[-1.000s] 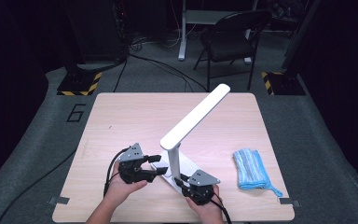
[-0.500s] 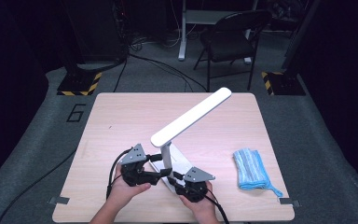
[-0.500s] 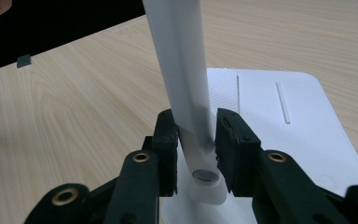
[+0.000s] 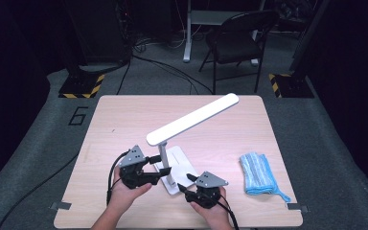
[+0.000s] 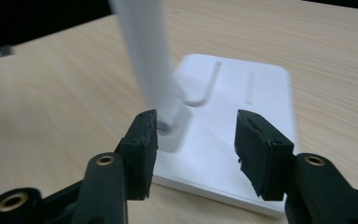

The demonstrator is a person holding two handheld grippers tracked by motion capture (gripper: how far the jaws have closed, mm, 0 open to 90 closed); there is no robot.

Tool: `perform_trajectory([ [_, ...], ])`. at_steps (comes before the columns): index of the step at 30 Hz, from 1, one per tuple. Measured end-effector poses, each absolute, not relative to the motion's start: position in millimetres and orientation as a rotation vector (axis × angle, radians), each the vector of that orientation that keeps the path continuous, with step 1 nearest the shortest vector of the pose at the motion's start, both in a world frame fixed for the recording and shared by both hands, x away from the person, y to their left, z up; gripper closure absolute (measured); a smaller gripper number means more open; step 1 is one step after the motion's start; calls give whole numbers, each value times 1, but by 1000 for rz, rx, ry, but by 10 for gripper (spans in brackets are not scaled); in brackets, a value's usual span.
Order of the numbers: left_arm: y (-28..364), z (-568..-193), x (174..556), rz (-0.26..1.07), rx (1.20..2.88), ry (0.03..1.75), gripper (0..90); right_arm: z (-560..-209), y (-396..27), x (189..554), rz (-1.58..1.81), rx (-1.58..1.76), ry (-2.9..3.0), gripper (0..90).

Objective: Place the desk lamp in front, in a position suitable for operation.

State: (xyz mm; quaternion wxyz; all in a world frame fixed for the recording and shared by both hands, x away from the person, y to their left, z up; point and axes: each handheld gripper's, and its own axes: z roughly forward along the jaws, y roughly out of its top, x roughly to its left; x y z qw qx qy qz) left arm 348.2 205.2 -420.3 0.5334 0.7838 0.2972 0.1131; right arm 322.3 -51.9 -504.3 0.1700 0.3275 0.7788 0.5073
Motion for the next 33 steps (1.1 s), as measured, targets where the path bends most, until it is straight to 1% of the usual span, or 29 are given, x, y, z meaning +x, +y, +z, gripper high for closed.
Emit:
perform_trajectory([
  [3,202,-419,348,249,1856,694,411,-509,-58,329,1329,1017,2172,470],
  [5,196,-418,348,264,1860,677,411,-514,-60,336,1284,1065,2172,462],
  [7,194,-418,348,291,1871,680,439,-518,-61,340,1257,1104,2184,457],
  [8,193,-418,349,310,1866,685,481,-519,-61,341,1258,1110,2180,457],
  [9,194,-418,349,298,1861,689,496,-520,-61,341,1260,1111,2177,455],
  [14,194,-420,347,338,1860,668,509,-518,-62,340,1267,1114,2179,449],
  [19,194,-420,345,315,1864,635,513,-515,-66,338,1281,1122,2173,434],
  [25,194,-420,344,248,1891,555,511,-511,-72,336,1291,1100,2168,413],
  [28,194,-420,344,224,1885,559,509,-508,-75,333,1260,1082,2172,402],
  [31,196,-419,347,205,1893,556,503,-503,-82,333,1229,1061,2175,381],
  [33,195,-419,347,207,1887,567,496,-499,-88,335,1245,1086,2188,345],
])
